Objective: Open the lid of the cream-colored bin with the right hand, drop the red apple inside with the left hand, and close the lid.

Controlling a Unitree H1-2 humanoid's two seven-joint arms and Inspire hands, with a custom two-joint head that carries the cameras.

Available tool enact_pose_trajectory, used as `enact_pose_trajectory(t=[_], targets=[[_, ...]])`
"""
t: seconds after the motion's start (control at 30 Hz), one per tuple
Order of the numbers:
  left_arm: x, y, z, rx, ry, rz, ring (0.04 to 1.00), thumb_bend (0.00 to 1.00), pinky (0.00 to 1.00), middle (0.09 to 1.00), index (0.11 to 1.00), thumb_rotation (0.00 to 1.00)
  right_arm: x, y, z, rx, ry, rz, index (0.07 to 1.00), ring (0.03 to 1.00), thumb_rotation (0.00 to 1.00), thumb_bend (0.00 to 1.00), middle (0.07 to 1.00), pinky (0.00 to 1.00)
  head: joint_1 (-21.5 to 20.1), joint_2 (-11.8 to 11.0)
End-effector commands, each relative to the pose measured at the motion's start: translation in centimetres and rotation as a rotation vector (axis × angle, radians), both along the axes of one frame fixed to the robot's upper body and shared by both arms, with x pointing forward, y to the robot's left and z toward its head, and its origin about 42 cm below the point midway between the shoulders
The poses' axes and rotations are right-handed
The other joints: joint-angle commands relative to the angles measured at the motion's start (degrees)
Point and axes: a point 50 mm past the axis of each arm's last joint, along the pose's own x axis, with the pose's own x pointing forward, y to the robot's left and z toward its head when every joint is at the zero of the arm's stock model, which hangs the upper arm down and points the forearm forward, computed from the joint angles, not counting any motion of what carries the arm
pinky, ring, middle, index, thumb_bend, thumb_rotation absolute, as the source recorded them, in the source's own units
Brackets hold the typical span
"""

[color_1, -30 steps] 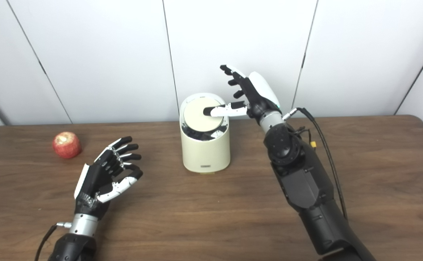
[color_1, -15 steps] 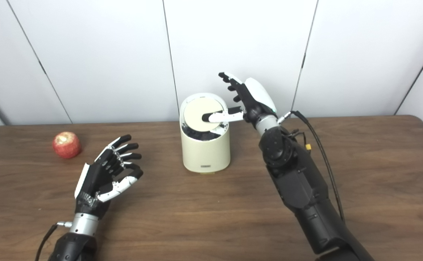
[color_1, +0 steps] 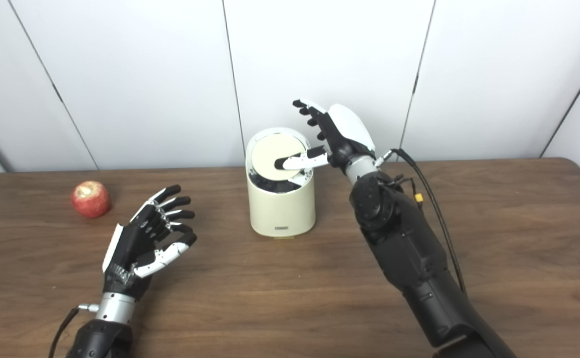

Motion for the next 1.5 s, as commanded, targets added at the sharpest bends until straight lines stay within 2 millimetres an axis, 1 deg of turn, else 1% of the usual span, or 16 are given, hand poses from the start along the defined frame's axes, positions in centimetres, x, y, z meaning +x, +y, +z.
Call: enact_pose_trajectory(t=[0.0,0.1,0.2,0.33,0.53,0.67,0.83,0.87,0.93,1.03,1.07,1.13,1.2,1.27,1.37,1.47], targets=[[-1.2,-0.6,-1.9,-0.032,0.053,0.006,0.689,0.67,0.56,0.771,0.856,0.1,0.2,0.2,2.5,-0.048,-0.094,0.021,0.867,0.791,0.29,0.94,0.859,0.62,-0.03,0.04],[-1.3,-0.7,-1.9,-0.029,0.052,0.004,0.688,0.68,0.56,0.77,0.859,0.12,0.1,0.0,2.5,-0.085,-0.072,0.023,0.873,0.803,0.27,0.95,0.871,0.61,0.13,0.42],[-1.4,-0.8,-1.9,-0.035,0.054,-0.001,0.692,0.68,0.56,0.771,0.858,0.11,0.0,-0.2,2.2,-0.122,-0.044,0.027,0.885,0.824,0.24,0.94,0.89,0.63,0.21,0.58],[-1.6,-1.0,-1.8,-0.044,0.063,0.0,0.691,0.68,0.56,0.773,0.854,0.1,-0.1,-0.2,1.9,-0.258,-0.025,0.018,0.894,0.824,0.23,0.93,0.901,0.63,0.36,1.05],[-1.9,-1.2,-1.8,-0.032,0.063,0.006,0.695,0.68,0.56,0.771,0.853,0.11,-0.7,-0.2,1.5,-0.432,-0.038,0.016,0.9,0.815,0.2,0.96,0.912,0.63,0.57,1.77],[-2.1,-1.4,-1.8,-0.033,0.066,0.007,0.688,0.66,0.55,0.768,0.848,0.1,-0.8,-0.2,0.6,-0.512,-0.03,0.022,0.899,0.828,0.16,0.97,0.917,0.67,0.91,2.16],[-2.2,-1.5,-1.8,-0.027,0.066,0.007,0.689,0.66,0.55,0.77,0.847,0.11,-0.6,-0.2,0.0,-0.582,-0.026,0.018,0.902,0.82,0.19,0.97,0.918,0.65,1.07,2.37],[-2.1,-1.5,-1.9,-0.027,0.065,0.006,0.688,0.66,0.55,0.771,0.849,0.12,-0.6,-0.2,-0.1,-0.584,-0.026,0.018,0.902,0.819,0.2,0.96,0.917,0.65,1.08,2.4],[-2.1,-1.5,-1.9,-0.035,0.066,0.002,0.69,0.65,0.55,0.774,0.851,0.1,-0.6,-0.2,-0.2,-0.58,-0.022,0.017,0.904,0.821,0.2,0.96,0.916,0.64,1.07,2.4],[-2.1,-1.5,-1.9,-0.041,0.068,0.001,0.692,0.64,0.56,0.775,0.853,0.09,-0.6,-0.3,-0.1,-0.543,-0.016,0.015,0.904,0.831,0.19,0.95,0.914,0.67,1.07,2.4],[-2.1,-1.5,-1.9,-0.04,0.068,0.0,0.694,0.64,0.56,0.776,0.853,0.09,-0.6,-0.4,0.1,-0.518,-0.011,0.014,0.905,0.831,0.2,0.95,0.913,0.67,0.98,2.42],[-2.0,-1.5,-1.9,-0.038,0.069,0.001,0.695,0.66,0.56,0.778,0.853,0.12,-0.7,-0.6,0.6,-0.457,-0.001,0.006,0.912,0.836,0.24,0.91,0.915,0.68,0.86,2.37],[-2.0,-1.4,-1.9,-0.035,0.067,0.0,0.691,0.67,0.56,0.775,0.849,0.14,-0.7,-0.8,1.2,-0.387,0.0,0.003,0.911,0.827,0.28,0.89,0.908,0.67,0.79,2.3],[-1.9,-1.4,-1.9,-0.033,0.066,-0.002,0.69,0.68,0.55,0.775,0.85,0.14,-0.7,-1.0,1.7,-0.309,-0.002,0.004,0.9,0.826,0.28,0.88,0.896,0.65,0.72,2.27],[-1.9,-1.5,-1.8,-0.029,0.069,0.0,0.688,0.67,0.55,0.774,0.849,0.13,-0.7,-1.4,2.4,-0.244,-0.005,-0.001,0.898,0.829,0.31,0.88,0.885,0.63,0.78,2.23],[-1.9,-1.5,-1.7,-0.026,0.071,0.002,0.69,0.68,0.56,0.773,0.85,0.13,-0.8,-1.7,2.9,-0.184,0.005,-0.004,0.901,0.84,0.31,0.89,0.888,0.63,0.88,2.23]])
